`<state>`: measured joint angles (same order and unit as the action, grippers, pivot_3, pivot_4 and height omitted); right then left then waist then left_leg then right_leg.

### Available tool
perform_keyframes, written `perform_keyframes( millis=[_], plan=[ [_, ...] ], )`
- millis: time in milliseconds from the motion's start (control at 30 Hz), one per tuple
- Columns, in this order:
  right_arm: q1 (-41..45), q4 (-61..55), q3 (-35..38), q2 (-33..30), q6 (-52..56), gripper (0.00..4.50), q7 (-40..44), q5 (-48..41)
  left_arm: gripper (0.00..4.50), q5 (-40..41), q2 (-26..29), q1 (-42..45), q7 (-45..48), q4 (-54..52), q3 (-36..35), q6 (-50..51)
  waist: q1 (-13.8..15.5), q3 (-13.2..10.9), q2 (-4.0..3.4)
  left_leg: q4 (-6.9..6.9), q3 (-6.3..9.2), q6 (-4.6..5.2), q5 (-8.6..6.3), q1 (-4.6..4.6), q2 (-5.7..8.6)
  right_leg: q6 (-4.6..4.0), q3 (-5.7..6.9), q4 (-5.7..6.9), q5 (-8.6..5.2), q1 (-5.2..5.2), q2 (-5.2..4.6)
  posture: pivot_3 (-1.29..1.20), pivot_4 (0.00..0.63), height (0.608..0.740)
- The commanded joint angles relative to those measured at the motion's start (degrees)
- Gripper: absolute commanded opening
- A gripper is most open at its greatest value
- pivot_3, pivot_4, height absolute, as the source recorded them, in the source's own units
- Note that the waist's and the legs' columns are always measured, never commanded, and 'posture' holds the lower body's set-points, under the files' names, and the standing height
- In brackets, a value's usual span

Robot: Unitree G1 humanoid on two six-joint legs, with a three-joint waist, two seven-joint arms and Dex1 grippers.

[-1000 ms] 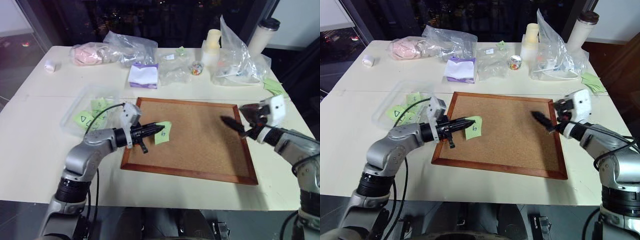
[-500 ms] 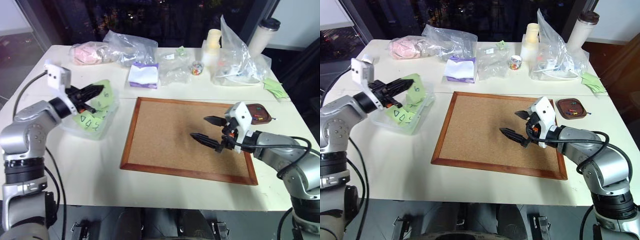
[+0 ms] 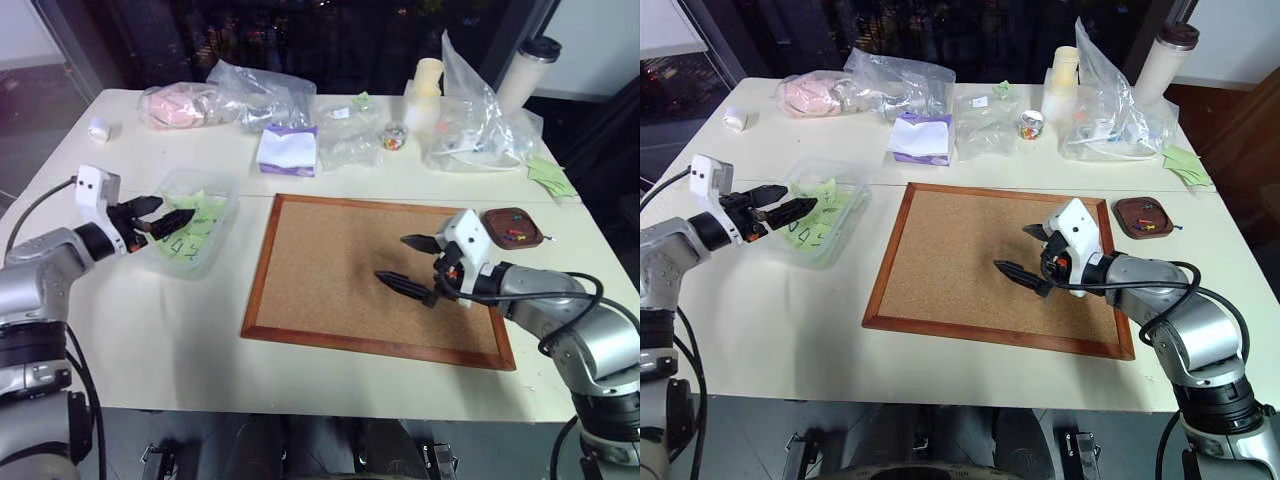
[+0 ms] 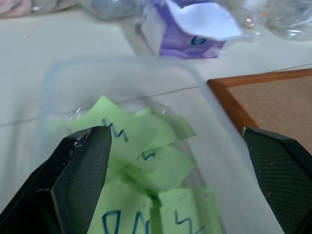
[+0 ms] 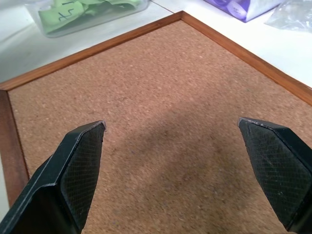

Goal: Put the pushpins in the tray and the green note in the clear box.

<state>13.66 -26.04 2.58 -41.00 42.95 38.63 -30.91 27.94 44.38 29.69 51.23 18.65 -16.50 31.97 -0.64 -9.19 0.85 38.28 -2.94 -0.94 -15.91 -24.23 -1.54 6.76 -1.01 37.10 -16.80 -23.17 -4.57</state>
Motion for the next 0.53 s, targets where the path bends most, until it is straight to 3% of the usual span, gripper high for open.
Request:
perform_keyframes(
  millis=[33,300,533],
  plan=[
    [-0.75,-0.82,1.45,-0.89,-1.41,4.5,0.47,0.79,4.46,1.94,0.96,1.04,2.67,-6.11,0.17,0.33,0.0,0.0,0.0,0.0,0.0,0.0,0.0,0.0,0.0,0.0,0.0,0.0,0.0,0.0,0.0,0.0,0.15,0.74],
    [-5.16,-2.27,8.48,-3.52,-0.36,4.5,0.66,-0.18,4.46,5.49,-3.8,-0.31,5.04,-25.22,8.89,4.17,0.24,0.0,0.0,0.03,0.01,0.0,0.0,-0.03,0.0,0.0,-0.01,0.02,0.0,0.01,-0.03,0.0,0.15,0.74],
    [-7.93,-3.04,11.62,-6.22,-0.33,4.5,1.3,0.14,4.46,4.95,-11.29,-4.11,0.93,-29.75,14.81,4.94,-0.38,0.01,-0.02,0.03,0.0,0.0,0.0,0.06,-0.03,0.0,-0.11,0.09,0.0,0.01,0.08,0.0,0.15,0.74]
  ],
)
